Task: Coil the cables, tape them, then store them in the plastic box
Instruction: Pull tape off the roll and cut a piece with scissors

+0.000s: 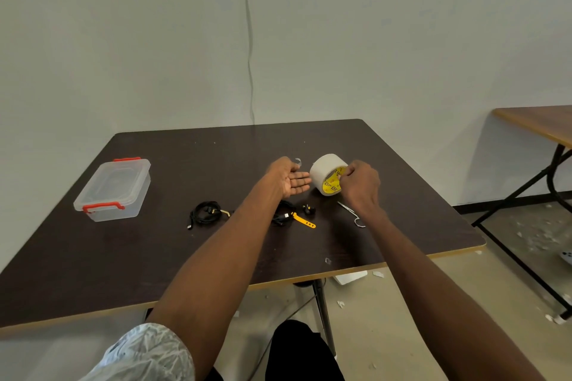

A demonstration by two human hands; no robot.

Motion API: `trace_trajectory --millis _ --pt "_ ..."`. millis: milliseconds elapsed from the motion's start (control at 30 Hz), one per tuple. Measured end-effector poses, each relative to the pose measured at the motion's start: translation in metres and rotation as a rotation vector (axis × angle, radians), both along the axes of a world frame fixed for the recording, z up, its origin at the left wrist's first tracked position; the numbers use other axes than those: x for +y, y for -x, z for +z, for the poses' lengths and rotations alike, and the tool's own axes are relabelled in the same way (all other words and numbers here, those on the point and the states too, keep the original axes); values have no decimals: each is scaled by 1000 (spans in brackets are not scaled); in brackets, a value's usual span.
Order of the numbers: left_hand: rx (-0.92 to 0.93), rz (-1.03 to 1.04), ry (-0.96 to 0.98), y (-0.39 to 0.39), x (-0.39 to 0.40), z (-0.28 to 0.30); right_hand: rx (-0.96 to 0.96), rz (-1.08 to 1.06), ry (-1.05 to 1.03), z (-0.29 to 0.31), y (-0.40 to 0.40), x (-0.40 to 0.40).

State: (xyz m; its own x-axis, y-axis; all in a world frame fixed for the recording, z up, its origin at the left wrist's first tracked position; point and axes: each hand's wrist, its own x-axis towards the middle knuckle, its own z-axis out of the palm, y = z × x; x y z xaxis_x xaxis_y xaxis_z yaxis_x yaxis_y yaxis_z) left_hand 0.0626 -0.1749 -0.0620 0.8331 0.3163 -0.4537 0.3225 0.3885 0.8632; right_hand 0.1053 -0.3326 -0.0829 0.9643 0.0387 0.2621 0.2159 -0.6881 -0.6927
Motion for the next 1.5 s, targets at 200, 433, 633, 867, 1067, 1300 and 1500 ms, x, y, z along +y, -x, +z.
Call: trace_trajectory --millis 200,433,633,867,1067,1300,1500 --pt "4 9 -4 -1 1 1 -38 -4 22 3 0 -3" --pt "9 22 -8 1 1 3 -36 -14 44 3 2 -6" --pt "10 26 -9 2 -1 4 -35 -8 68 3 -2 -7" --pt "13 24 -3 2 0 7 -24 -5 87 2 -4 -7" --pt "12 24 4 4 0 8 -25 -8 100 0 -5 -7" --pt "3 32 17 4 0 7 -30 6 144 -5 -8 -7" --pt "1 29 35 4 -2 7 -38 15 144 -8 -13 -6"
